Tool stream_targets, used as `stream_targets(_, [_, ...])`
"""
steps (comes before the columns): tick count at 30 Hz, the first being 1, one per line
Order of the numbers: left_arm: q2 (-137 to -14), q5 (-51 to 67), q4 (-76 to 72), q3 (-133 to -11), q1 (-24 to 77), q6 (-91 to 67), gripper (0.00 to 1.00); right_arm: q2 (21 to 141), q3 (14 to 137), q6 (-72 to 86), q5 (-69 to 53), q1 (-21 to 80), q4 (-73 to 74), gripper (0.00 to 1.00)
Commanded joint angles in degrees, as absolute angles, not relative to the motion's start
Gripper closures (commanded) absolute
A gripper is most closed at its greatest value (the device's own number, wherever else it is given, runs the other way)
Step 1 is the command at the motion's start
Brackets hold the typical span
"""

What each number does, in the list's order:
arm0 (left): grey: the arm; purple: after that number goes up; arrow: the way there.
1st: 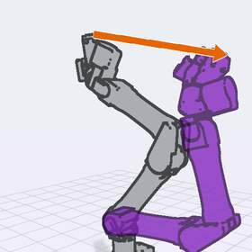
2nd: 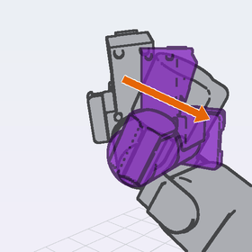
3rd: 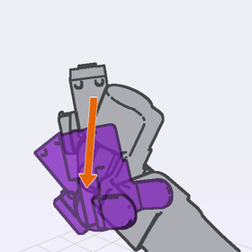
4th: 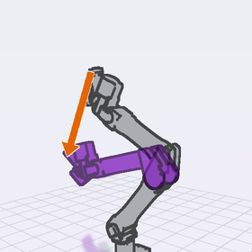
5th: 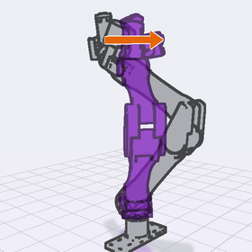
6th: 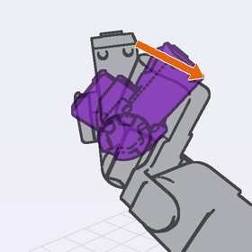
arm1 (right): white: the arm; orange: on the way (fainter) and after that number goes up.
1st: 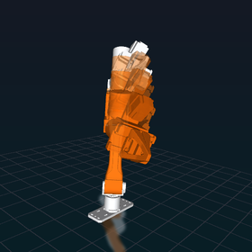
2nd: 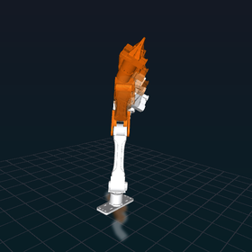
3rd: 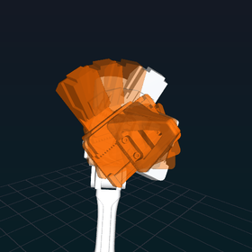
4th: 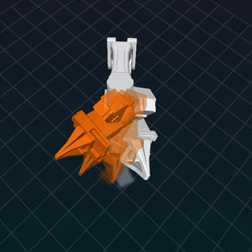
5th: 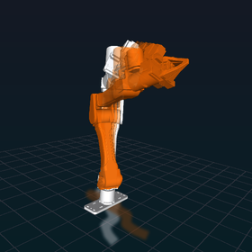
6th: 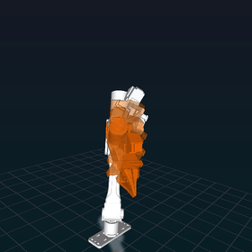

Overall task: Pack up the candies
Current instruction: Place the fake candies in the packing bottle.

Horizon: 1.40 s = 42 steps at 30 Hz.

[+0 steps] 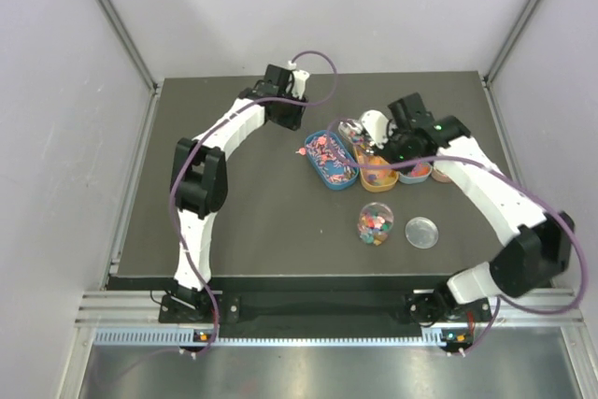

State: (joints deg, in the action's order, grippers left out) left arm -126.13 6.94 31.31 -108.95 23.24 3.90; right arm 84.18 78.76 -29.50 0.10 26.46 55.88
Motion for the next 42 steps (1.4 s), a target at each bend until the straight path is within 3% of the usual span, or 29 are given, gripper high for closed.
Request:
stream_targets(1, [-118.83,4.75,30.41,-111.18,21.71,5.8,0.5,76.22,75.69,-42.96,-2.72,23.91,58.7,1.0])
stream_targets(9, [-118.21,5.27,30.76,-111.62,20.83,7.03,0.5,59.16,58.91,-62.12,3.51,23.82,64.85,1.0])
stream_targets(14, [-119.09,5.28,30.59,-112.32,20.83,6.59,0.49,53.71,56.6,-69.07,7.11,23.82,69.07,1.0])
stream_targets(22, [-118.65,5.36,30.59,-112.06,20.83,6.68,0.5,55.28,55.81,-72.33,13.17,23.82,69.0,1.0])
stream_targets(42, [-117.77,4.48,29.97,-110.66,19.95,5.8,0.5,63.98,66.8,-85.78,27.33,25.31,70.05,1.0])
